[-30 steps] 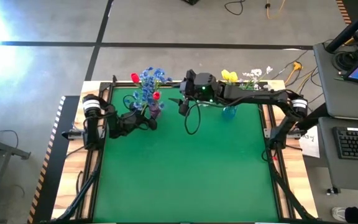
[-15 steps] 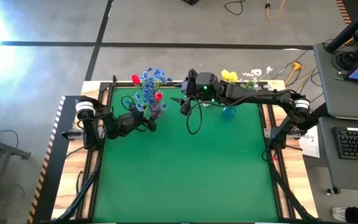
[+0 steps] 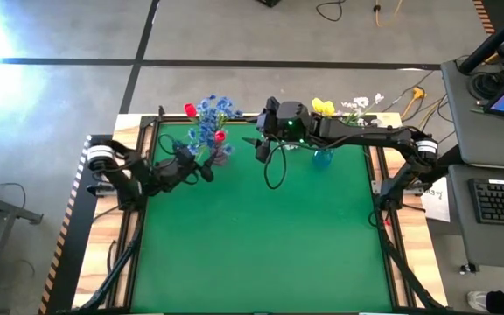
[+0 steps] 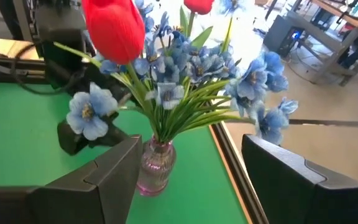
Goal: Sort flowers into vase by color
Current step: Put the white flowers into the blue vase
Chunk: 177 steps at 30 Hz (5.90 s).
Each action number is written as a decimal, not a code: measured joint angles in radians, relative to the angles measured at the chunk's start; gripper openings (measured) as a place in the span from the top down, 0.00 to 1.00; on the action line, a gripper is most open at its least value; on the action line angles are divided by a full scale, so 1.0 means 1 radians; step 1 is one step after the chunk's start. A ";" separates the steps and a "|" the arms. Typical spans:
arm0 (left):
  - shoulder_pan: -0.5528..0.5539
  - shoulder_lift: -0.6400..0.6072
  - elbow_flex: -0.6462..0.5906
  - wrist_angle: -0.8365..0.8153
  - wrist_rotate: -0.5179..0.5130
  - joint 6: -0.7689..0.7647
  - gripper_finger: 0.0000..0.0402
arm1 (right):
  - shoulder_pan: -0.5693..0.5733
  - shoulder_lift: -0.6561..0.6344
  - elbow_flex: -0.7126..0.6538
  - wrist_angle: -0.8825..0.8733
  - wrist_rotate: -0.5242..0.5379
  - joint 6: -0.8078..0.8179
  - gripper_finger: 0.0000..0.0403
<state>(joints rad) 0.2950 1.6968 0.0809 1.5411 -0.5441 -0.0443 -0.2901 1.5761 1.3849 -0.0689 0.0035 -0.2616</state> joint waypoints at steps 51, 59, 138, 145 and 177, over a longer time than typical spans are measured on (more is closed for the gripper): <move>-0.214 -0.254 -0.073 -0.210 0.040 -0.201 0.21 | -0.021 0.292 0.000 -0.712 0.519 0.027 0.33; -0.213 -0.249 -0.073 -0.221 0.034 -0.195 0.21 | -0.074 0.342 0.000 -0.700 0.569 -0.009 0.33; -0.213 -0.249 -0.068 -0.225 0.000 -0.165 0.21 | -0.151 0.460 0.222 -0.751 0.153 -0.059 0.27; -0.212 -0.249 -0.068 -0.224 -0.022 -0.154 0.21 | -0.149 0.511 0.228 -0.722 0.164 -0.094 0.24; -0.213 -0.249 -0.068 -0.207 -0.023 -0.146 0.21 | -0.132 0.426 0.224 -0.710 0.094 -0.119 0.93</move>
<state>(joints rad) 0.0822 1.4475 0.0128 1.3346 -0.5674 -0.1901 -0.4222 2.0024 1.6085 -0.7785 0.0975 -0.3808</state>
